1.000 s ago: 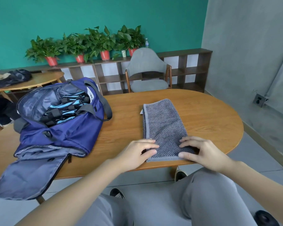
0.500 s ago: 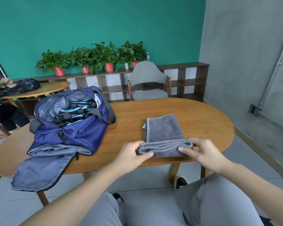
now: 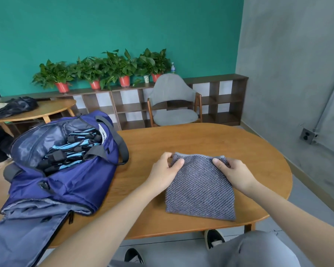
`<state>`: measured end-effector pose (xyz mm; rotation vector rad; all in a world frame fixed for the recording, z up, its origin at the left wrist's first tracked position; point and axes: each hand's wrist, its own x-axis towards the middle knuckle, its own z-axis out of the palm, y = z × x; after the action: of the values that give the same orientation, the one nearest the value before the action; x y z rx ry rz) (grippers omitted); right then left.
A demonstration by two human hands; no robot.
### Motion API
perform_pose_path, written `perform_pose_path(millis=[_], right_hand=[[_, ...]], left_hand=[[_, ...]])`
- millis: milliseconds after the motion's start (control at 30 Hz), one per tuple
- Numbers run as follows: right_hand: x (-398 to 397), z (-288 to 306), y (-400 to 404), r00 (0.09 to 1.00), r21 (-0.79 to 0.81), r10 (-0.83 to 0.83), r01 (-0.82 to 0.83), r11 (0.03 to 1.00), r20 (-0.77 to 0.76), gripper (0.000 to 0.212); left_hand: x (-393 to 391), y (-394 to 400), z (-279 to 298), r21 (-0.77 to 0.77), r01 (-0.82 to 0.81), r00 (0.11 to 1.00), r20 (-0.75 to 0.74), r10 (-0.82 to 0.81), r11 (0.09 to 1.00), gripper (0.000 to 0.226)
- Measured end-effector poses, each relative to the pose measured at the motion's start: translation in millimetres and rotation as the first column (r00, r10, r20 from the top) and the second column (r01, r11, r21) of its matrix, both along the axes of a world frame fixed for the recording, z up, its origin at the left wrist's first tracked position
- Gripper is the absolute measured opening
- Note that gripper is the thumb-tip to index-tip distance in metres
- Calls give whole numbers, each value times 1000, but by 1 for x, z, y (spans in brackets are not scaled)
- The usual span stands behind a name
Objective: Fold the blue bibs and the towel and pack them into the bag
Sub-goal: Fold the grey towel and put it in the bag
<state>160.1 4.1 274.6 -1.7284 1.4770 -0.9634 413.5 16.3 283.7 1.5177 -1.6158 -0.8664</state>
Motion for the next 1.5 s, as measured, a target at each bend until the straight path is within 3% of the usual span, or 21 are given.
perform_pose_path(millis=[100, 300, 433, 533, 633, 733, 867, 933, 1000, 1067, 1167, 1300, 1367, 1433, 1500], right_hand=[[-1, -24, -15, 993, 41, -68, 72, 997, -93, 55], [-1, -34, -31, 980, 36, -126, 133, 990, -155, 63], [1, -32, -34, 981, 49, -141, 149, 988, -136, 61], [4, -28, -27, 988, 111, -147, 152, 982, -49, 66], [1, -22, -18, 968, 279, -95, 28, 960, 230, 55], [-5, -22, -7, 941, 304, -95, -8, 953, 326, 42], [-8, -26, 4, 980, 139, -186, 175, 975, 72, 36], [-7, -23, 13, 976, -26, -218, 217, 976, -22, 36], [-2, -25, 26, 968, -221, -232, 206, 953, -96, 33], [10, -30, 38, 958, -328, -191, 114, 938, -215, 36], [22, -42, 43, 923, -246, -91, -4, 969, -374, 54], [16, -40, 30, 837, -269, -166, 23, 963, -522, 64], [15, -32, 21, 768, -307, -274, 105, 946, -579, 64], [18, -26, 15, 804, -254, -318, 215, 943, -502, 63], [23, -21, 16, 907, -101, -287, 269, 958, -308, 66]], left_hand=[[0, -12, -26, 116, -28, 1000, 8, 27, 993, 57], [1, -9, -44, 32, -107, 983, -147, 111, 994, 53], [2, -6, -47, 15, -40, 966, -254, 42, 999, 53], [0, -5, -48, -79, -92, 954, -294, 65, 993, 50], [-2, -5, -50, -142, -174, 955, -265, 132, 974, 51], [-3, -9, -47, -132, -216, 970, -143, 197, 967, 53], [0, -10, -27, -86, -189, 964, 174, 201, 978, 62], [-1, -5, -13, -192, -153, 842, 488, 230, 969, 58], [-5, -2, -3, -326, 11, 729, 650, 216, 945, 46], [-9, -5, 2, -275, 234, 756, 654, 3, 933, 35], [-10, -11, 1, -40, 429, 693, 655, -301, 902, 31], [-9, -10, -2, 7, 344, 588, 778, -221, 939, 42], [-13, -4, 4, -19, 272, 441, 891, -107, 962, 51], [-19, 5, 10, -58, 246, 372, 927, -39, 968, 61], [-20, 13, 9, -76, 235, 437, 899, -36, 969, 58]])
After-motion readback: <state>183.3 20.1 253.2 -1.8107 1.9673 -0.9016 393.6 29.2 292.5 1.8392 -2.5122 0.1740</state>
